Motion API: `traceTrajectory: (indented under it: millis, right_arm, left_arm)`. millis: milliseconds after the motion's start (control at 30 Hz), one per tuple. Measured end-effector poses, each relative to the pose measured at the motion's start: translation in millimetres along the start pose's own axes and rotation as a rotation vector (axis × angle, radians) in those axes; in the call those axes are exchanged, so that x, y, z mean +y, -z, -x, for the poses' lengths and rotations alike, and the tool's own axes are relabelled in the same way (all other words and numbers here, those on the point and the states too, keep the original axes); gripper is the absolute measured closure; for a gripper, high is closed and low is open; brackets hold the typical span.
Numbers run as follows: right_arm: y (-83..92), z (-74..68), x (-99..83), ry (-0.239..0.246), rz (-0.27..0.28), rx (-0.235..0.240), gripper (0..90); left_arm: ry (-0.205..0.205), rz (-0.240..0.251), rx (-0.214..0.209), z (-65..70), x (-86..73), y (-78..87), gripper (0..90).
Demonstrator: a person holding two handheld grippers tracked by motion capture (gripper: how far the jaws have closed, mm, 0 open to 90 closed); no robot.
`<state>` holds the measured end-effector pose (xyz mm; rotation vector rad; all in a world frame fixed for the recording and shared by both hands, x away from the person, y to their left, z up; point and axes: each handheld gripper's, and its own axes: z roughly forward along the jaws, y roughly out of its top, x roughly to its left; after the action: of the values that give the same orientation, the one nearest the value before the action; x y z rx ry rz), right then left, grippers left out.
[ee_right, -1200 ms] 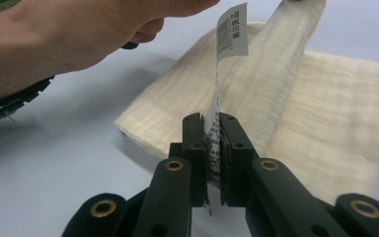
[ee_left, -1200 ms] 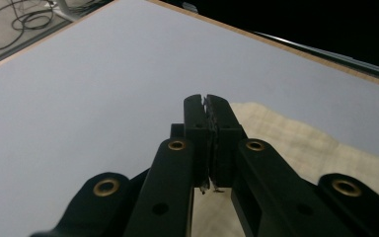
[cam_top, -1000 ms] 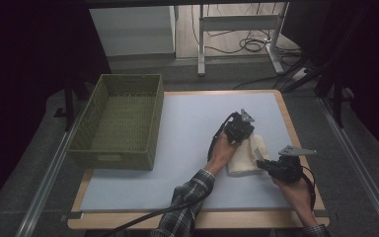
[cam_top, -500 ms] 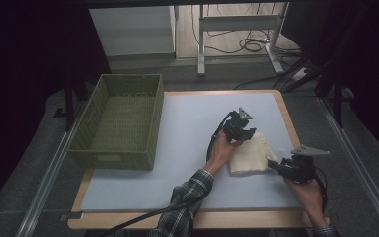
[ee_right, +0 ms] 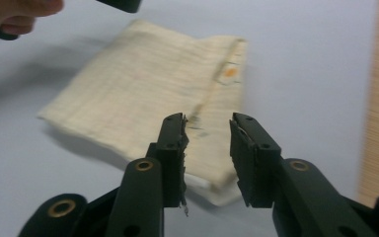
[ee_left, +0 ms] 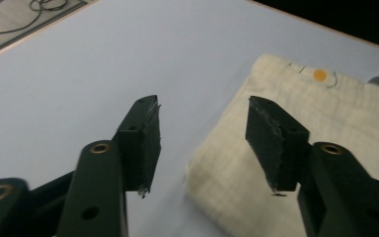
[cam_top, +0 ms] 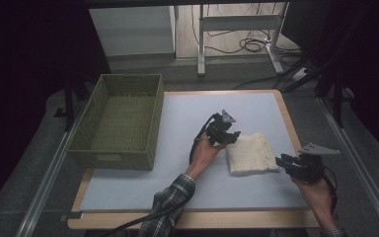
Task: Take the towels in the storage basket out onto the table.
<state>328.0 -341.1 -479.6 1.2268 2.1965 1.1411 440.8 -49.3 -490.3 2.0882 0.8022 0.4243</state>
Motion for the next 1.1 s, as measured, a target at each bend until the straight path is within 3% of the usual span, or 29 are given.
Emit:
traceTrajectory:
  millis: [133, 167, 200, 267, 333, 367, 467, 533, 633, 700, 733, 833, 1000, 1100]
  right_arm:
    - [-22.7, -10.1, 1.2, 0.005, -0.058, 0.053, 64.2]
    - [-22.7, -10.1, 1.2, 0.005, -0.058, 0.053, 64.2]
    - [-36.1, -13.0, -0.1, -0.001, -0.098, 0.043, 60.3]
    - [-43.5, -14.2, -1.6, -0.008, -0.12, 0.043, 61.2]
    - [-50.3, -17.3, -3.3, 0.0, -0.136, 0.041, 80.9]
    - [-50.4, -20.7, -2.7, 0.022, -0.126, 0.035, 87.0]
    - [-41.1, -27.9, 7.4, 0.045, -0.089, 0.035, 87.8]
    - [-25.2, -31.0, 20.4, 0.079, -0.052, 0.004, 87.8]
    - [-7.8, -25.5, 32.9, 0.091, -0.042, -0.043, 87.8]
    - [-5.3, -21.6, 33.8, 0.086, -0.051, -0.055, 87.8]
    - [-5.3, -10.2, 29.0, 0.061, -0.084, -0.07, 87.7]
    - [-12.6, 0.5, 14.5, 0.018, -0.117, -0.052, 87.6]
    - [-26.9, 7.4, -5.3, -0.003, -0.16, -0.052, 86.5]
    - [-33.5, 9.9, -11.5, -0.007, -0.175, -0.069, 73.3]
  left_arm:
    - [-0.013, -0.027, 0.064, -7.4, -19.4, 10.2, 32.7]
    - [-0.013, -0.027, 0.064, -7.4, -19.4, 10.2, 30.0]
    - [0.004, -0.049, 0.078, -13.2, -31.1, 13.8, 27.4]
    - [0.016, -0.069, 0.089, -18.8, -42.0, 16.7, 24.8]
    - [0.033, -0.092, 0.107, -26.2, -55.4, 19.9, 23.1]
    - [0.043, -0.101, 0.11, -30.0, -60.8, 20.9, 23.0]
    - [0.072, -0.126, 0.124, -38.4, -71.9, 22.5, 22.6]
    - [0.097, -0.126, 0.114, -42.7, -76.8, 22.4, 21.0]
    - [0.125, -0.122, 0.1, -44.7, -78.4, 22.0, 20.9]
    - [0.128, -0.123, 0.099, -44.8, -78.5, 22.0, 20.7]
    - [0.133, -0.125, 0.097, -45.6, -78.6, 21.8, 20.5]
    - [0.144, -0.125, 0.091, -46.6, -78.8, 21.5, 20.0]
    - [0.144, -0.125, 0.091, -46.5, -78.9, 21.5, 19.9]
    - [0.144, -0.124, 0.091, -46.6, -79.1, 21.5, 19.9]
